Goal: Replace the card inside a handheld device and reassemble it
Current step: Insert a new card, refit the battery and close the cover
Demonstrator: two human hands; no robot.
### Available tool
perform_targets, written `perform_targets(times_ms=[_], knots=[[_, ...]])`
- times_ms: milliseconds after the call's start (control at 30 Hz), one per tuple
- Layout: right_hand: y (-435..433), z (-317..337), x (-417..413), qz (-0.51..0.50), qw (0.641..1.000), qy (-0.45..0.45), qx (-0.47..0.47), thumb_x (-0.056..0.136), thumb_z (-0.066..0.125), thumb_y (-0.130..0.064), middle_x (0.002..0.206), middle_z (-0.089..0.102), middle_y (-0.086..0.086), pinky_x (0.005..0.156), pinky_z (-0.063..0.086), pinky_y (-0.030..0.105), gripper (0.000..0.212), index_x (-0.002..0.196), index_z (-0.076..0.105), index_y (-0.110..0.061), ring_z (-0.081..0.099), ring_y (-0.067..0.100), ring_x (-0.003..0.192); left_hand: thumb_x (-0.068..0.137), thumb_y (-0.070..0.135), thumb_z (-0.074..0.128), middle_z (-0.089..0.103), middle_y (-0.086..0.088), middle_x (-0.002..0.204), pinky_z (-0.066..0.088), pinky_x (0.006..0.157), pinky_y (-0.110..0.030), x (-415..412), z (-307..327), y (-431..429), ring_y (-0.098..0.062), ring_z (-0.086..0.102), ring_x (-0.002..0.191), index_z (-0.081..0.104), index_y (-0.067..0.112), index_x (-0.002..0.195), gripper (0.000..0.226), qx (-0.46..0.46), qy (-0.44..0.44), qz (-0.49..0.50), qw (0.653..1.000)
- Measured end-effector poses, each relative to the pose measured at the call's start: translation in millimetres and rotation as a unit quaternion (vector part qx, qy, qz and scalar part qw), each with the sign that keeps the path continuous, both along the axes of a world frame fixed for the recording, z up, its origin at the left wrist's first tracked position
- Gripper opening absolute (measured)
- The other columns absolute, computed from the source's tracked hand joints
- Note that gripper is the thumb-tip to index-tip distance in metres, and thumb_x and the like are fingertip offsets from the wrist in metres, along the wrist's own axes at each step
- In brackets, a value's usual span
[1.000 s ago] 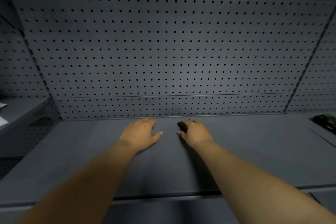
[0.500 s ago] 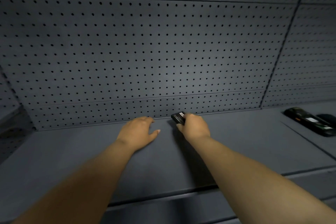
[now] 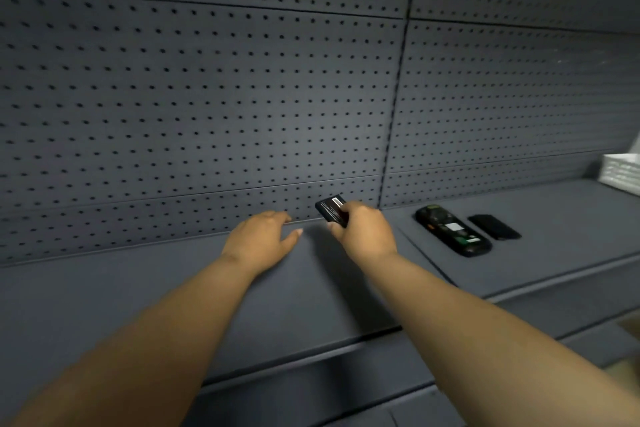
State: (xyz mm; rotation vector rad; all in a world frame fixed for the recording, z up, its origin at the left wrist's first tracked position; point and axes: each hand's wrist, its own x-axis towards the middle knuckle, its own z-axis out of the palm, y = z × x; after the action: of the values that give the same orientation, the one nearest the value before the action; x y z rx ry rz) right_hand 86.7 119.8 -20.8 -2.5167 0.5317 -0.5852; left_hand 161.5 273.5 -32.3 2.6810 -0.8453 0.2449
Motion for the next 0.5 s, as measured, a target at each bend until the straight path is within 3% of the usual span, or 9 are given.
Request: perform_targets(times_ms=[133, 267, 400, 500], knots=[[-77, 7, -29, 0.016, 1.000, -0.008, -0.018, 0.085, 0.063, -0.031, 0.115, 0.068, 0.015, 0.087, 0.049, 0.036, 0.039, 0.116, 0.061, -0.008, 0.061, 0.033, 0.109, 0.092, 0.043, 0.045, 0.060, -0.009, 0.129, 0.042, 0.099, -0.035, -34, -2, -90, -0.026, 0.053, 0.120, 0.056, 0.014, 0.122, 0.044, -0.061, 0.033, 0.013, 0.998], [-139, 11, -50, 0.052, 0.998, -0.013, -0.024, 0.084, 0.064, -0.032, 0.114, 0.069, 0.013, 0.090, 0.050, 0.036, 0.039, 0.115, 0.062, -0.009, 0.061, 0.031, 0.108, 0.095, 0.039, 0.042, 0.066, -0.014, 0.115, 0.044, 0.088, -0.035, -65, -2, -163, -0.031, 0.058, 0.107, 0.062, 0.009, 0.111, 0.040, -0.149, 0.098, 0.041, 0.983], [-177, 6, -64, 0.097, 0.995, -0.026, -0.015, 0.084, 0.065, -0.031, 0.117, 0.068, 0.010, 0.089, 0.048, 0.032, 0.042, 0.120, 0.060, -0.010, 0.061, 0.027, 0.109, 0.098, 0.032, 0.038, 0.059, -0.012, 0.079, 0.038, 0.071, -0.034, -87, 2, -213, -0.028, 0.052, 0.080, 0.058, 0.004, 0.079, 0.039, -0.270, 0.181, 0.060, 0.944], [-194, 4, -69, 0.110, 0.993, -0.044, -0.007, 0.083, 0.066, -0.031, 0.115, 0.069, 0.009, 0.084, 0.049, 0.032, 0.040, 0.117, 0.062, -0.011, 0.062, 0.026, 0.106, 0.097, 0.028, 0.042, 0.060, -0.008, 0.071, 0.041, 0.069, -0.024, -91, 2, -237, -0.021, 0.053, 0.067, 0.057, 0.014, 0.065, 0.037, -0.354, 0.242, 0.061, 0.901]])
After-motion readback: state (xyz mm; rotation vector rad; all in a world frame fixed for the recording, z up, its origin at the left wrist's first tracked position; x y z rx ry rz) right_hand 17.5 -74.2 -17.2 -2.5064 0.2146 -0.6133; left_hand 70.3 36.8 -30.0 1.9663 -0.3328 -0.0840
